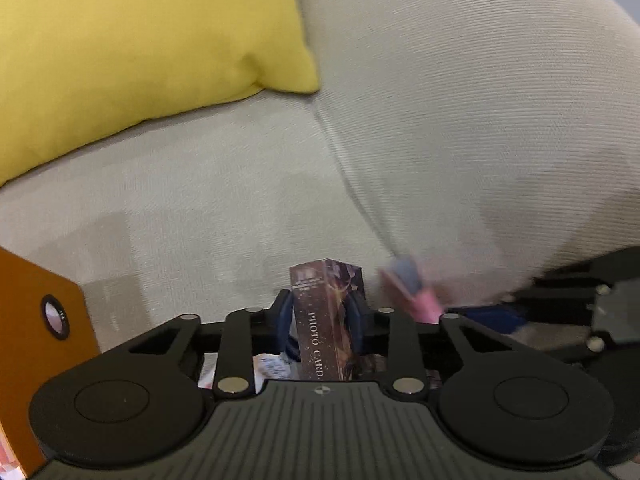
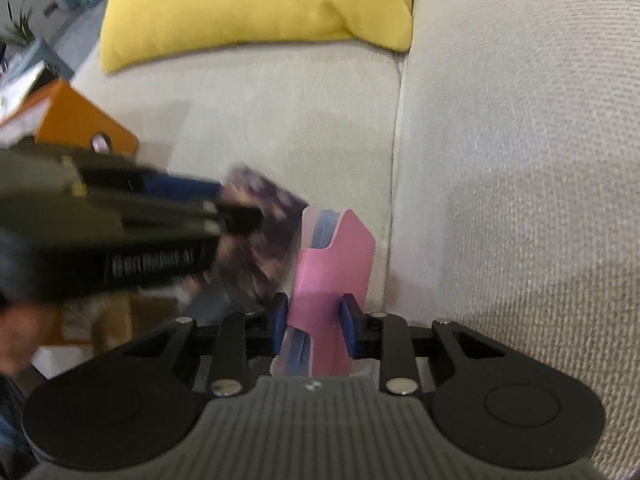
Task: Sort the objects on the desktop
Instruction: 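Grasp the dark photo card box with the left tool while the right tool grasps the pink card holder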
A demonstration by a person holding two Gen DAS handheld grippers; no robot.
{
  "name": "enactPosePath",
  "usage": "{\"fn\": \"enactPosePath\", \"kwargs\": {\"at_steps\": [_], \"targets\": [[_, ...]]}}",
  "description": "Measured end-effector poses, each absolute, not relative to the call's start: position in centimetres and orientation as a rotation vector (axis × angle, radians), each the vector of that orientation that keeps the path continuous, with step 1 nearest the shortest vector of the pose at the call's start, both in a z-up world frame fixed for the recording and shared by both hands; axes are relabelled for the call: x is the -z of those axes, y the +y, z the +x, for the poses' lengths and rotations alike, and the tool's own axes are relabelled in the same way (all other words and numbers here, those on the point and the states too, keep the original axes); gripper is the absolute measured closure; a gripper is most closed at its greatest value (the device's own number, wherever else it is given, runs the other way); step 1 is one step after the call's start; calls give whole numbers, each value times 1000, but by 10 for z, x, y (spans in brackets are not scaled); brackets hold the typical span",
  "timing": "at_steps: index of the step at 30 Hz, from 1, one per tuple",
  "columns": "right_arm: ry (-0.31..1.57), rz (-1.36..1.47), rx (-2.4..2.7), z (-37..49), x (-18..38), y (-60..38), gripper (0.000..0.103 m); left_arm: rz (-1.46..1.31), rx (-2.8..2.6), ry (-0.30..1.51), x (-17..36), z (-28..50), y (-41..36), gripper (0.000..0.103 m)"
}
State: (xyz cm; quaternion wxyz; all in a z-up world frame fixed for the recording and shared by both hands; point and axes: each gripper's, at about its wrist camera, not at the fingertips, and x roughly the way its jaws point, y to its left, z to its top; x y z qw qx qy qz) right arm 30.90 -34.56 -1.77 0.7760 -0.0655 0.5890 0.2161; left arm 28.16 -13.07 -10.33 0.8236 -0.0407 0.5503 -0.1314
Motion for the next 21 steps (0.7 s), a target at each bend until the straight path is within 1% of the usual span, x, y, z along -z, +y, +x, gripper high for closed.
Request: {"fn": "enactPosePath", "kwargs": {"at_steps": [4, 10, 21], "targets": [[1280, -119, -460, 309, 17, -350, 75, -76, 290, 1159, 102, 280, -139, 74], [1285, -156, -452, 304, 20, -351, 75, -159, 334, 1222, 114, 285, -143, 77], [1281, -195, -463, 307, 21, -352, 75, -157, 337, 1210, 114, 283, -145, 78]]}}
